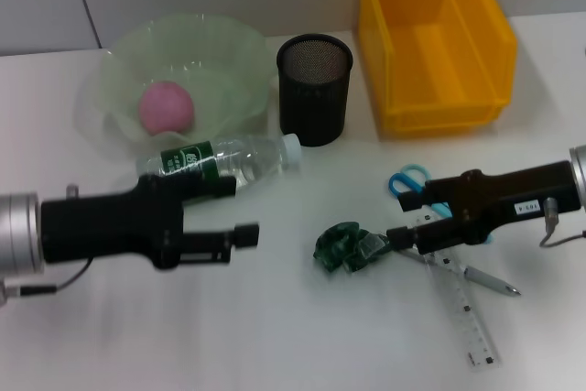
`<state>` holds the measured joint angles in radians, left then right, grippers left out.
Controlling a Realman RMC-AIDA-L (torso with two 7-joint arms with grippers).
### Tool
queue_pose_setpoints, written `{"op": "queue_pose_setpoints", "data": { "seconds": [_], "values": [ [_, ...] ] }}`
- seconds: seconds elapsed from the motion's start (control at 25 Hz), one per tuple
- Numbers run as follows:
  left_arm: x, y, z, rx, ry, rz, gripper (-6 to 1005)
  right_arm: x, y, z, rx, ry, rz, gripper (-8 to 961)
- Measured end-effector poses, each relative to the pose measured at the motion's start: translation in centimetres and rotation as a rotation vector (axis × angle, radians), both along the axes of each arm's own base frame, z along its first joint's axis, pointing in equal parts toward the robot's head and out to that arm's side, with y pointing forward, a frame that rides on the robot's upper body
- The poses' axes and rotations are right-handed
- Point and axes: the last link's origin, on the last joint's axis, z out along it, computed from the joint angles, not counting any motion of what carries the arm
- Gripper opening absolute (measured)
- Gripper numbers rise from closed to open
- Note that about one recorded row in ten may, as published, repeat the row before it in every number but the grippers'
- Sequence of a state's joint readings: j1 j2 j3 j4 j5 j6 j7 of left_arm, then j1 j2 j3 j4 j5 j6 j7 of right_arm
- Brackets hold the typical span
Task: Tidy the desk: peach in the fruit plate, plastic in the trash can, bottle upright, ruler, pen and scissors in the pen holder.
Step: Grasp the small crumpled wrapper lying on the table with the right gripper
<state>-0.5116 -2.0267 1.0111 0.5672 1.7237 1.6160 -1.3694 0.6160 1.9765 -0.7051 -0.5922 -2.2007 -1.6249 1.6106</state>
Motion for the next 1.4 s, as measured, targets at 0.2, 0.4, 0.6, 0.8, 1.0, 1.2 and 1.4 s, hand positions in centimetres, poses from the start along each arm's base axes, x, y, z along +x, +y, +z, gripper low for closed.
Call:
{"op": "queue_pose_setpoints", "data": {
  "seconds": [0.2, 0.4, 0.6, 0.8, 1.0, 1.2, 1.4],
  "values": [
    [-0.7, -1.1, -0.6, 0.013, 0.003, -0.016, 834, -3.6, 2.0, 1.3, -0.061, -0.100, 0.032, 818],
    [-1.0, -1.9, -1.5, -0.030, 0.029, -0.017, 834, -6.5, 3.3, 1.6, -0.118, -0.211, 0.080, 817],
    [-1.5, -2.4, -1.9, -0.038, 0.043, -0.006, 835, -10.1, 4.7, -0.3, -0.218, -0.448, 0.187, 817],
    [-1.9, -2.8, -2.0, -0.039, 0.043, 0.010, 835, -11.0, 4.6, -3.4, -0.229, -0.584, 0.291, 816],
    [-2.0, -2.8, -2.0, -0.034, 0.041, 0.016, 835, -10.4, 4.6, -5.6, -0.214, -0.632, 0.344, 816],
    [-2.0, -2.8, -1.9, -0.031, 0.038, 0.019, 835, -10.0, 4.5, -6.6, -0.217, -0.618, 0.357, 816],
    [-2.0, -2.7, -1.9, -0.030, 0.038, 0.018, 835, -9.7, 4.6, -7.5, -0.206, -0.629, 0.376, 815]
  ]
}}
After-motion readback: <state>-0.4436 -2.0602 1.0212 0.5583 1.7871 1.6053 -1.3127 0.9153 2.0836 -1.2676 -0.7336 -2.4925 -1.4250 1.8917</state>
